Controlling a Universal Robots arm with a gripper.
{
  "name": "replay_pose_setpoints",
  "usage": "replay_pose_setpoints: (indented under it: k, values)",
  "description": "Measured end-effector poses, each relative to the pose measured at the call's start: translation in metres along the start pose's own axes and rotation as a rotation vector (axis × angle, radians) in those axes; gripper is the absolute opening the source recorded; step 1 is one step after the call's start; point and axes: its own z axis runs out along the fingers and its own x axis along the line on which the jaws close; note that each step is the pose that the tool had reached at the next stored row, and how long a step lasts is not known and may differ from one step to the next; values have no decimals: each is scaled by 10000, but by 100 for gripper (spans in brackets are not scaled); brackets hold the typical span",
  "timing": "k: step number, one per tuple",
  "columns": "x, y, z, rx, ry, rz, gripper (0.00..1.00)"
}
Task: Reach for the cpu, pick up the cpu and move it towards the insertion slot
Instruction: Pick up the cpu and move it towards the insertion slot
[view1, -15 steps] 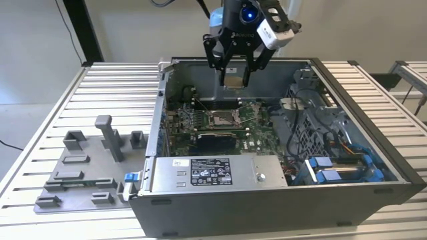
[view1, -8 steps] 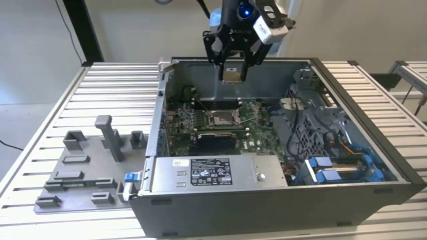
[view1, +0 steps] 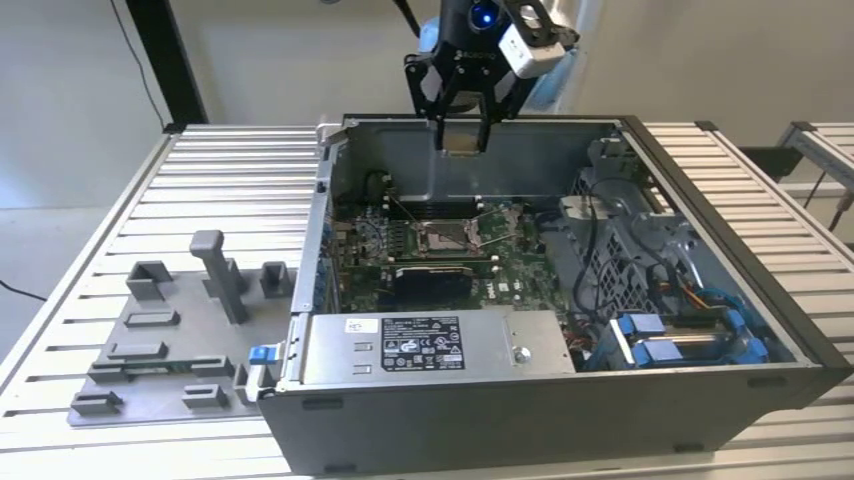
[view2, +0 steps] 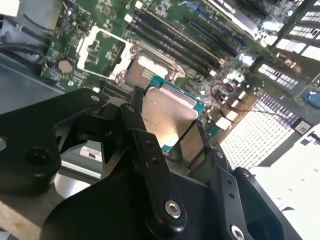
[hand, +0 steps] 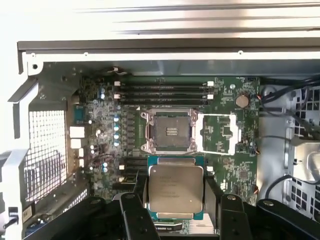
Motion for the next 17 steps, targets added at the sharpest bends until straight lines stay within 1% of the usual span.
replay_pose_setpoints:
  k: [6, 7, 12, 13, 15, 17]
  values:
    - [-8, 19, 8, 8, 0, 2, 0]
    - [-8, 33, 9, 11, 0, 1, 0]
    - [-6, 146, 16, 22, -1, 0, 0]
    - [-6, 159, 16, 25, 0, 0, 0]
    - [-6, 160, 15, 26, 13, -1, 0]
    - [-6, 160, 16, 25, 14, 0, 0]
